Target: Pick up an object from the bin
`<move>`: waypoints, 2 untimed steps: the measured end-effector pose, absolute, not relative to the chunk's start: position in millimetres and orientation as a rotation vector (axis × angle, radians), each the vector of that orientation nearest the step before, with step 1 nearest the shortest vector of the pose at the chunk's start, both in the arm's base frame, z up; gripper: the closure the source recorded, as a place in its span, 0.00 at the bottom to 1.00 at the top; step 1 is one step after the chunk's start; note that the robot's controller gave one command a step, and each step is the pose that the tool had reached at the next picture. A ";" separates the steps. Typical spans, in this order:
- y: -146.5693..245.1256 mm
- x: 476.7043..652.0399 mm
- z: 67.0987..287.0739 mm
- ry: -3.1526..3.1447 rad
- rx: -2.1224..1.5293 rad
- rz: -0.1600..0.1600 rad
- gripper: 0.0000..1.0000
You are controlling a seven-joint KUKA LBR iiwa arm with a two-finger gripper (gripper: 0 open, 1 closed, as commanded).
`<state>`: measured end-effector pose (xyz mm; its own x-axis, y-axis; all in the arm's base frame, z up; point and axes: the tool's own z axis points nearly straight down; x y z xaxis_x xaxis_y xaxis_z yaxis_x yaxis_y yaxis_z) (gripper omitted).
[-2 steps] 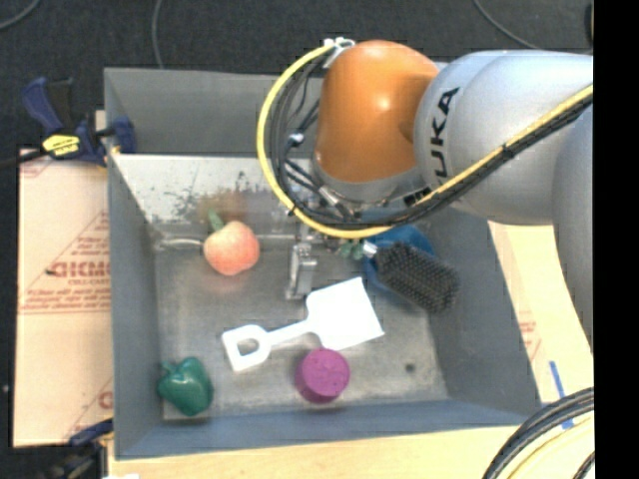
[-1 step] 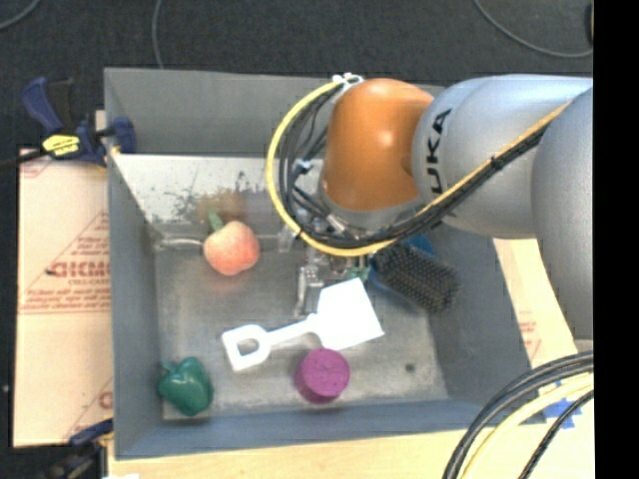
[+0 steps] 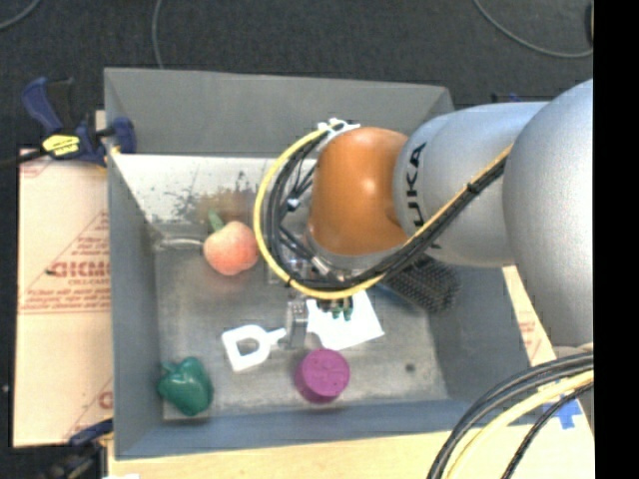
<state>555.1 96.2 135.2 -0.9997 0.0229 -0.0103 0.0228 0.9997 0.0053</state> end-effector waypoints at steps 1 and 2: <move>125.0 567.2 105.8 3.124 -0.021 0.006 0.00; 70.4 526.6 70.9 3.125 0.065 0.006 0.00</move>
Offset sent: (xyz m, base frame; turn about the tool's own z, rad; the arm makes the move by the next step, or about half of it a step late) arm -0.0286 -0.0237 -0.0641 0.0155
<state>526.6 70.4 70.9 -0.9990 0.0418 -0.0159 0.0417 0.9991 0.0042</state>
